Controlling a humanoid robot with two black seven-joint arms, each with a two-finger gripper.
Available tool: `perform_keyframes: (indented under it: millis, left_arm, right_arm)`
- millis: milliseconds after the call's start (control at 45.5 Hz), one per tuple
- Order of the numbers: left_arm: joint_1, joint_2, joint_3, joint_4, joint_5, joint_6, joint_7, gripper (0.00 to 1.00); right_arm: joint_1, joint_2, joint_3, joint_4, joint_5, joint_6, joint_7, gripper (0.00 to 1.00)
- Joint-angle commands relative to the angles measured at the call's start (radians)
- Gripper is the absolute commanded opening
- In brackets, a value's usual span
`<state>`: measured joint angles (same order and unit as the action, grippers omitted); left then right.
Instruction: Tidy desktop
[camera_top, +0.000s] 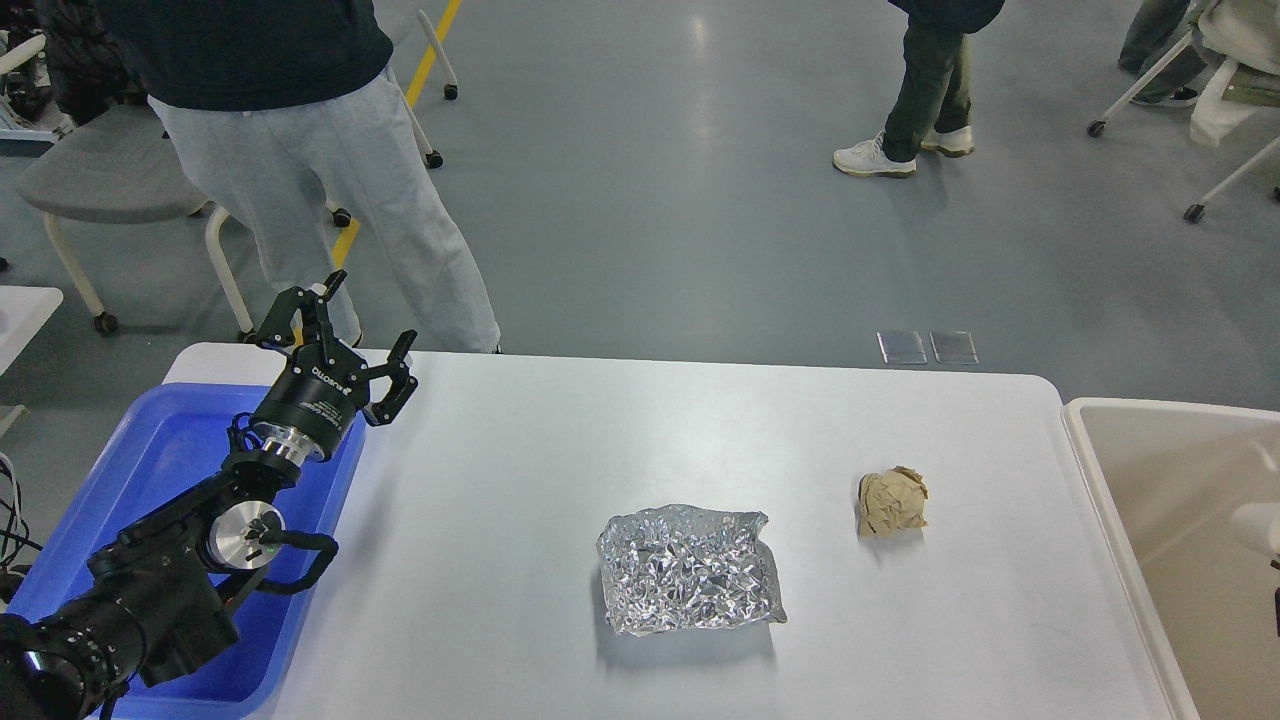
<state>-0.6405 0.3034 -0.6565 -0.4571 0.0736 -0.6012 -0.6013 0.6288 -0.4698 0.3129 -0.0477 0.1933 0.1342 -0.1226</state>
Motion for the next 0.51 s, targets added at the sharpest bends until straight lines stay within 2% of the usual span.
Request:
perform_keyframes:
  millis: [0, 396, 418, 440, 484]
  left_arm:
    - [-0.001, 0.000, 0.000, 0.000, 0.000, 0.000, 0.000, 1.00]
    - [0.001, 0.000, 0.000, 0.000, 0.000, 0.001, 0.000, 1.00]
    - [0.001, -0.001, 0.000, 0.000, 0.000, 0.000, 0.000, 1.00]
    - [0.001, -0.001, 0.000, 0.000, 0.000, 0.000, 0.000, 1.00]
    - [-0.001, 0.000, 0.000, 0.000, 0.000, 0.000, 0.000, 1.00]
  right_arm:
    - [-0.035, 0.028, 0.075, -0.011, 0.003, -0.002, -0.040, 0.00]
    - [-0.074, 0.028, 0.092, -0.011, 0.008, -0.002, -0.038, 0.00]
    - [-0.075, 0.028, 0.092, -0.011, 0.008, -0.002, -0.038, 0.09]
    - [-0.075, 0.028, 0.092, -0.011, 0.006, -0.001, -0.038, 0.22]
    - [-0.077, 0.028, 0.092, -0.011, 0.006, 0.001, -0.037, 0.68]
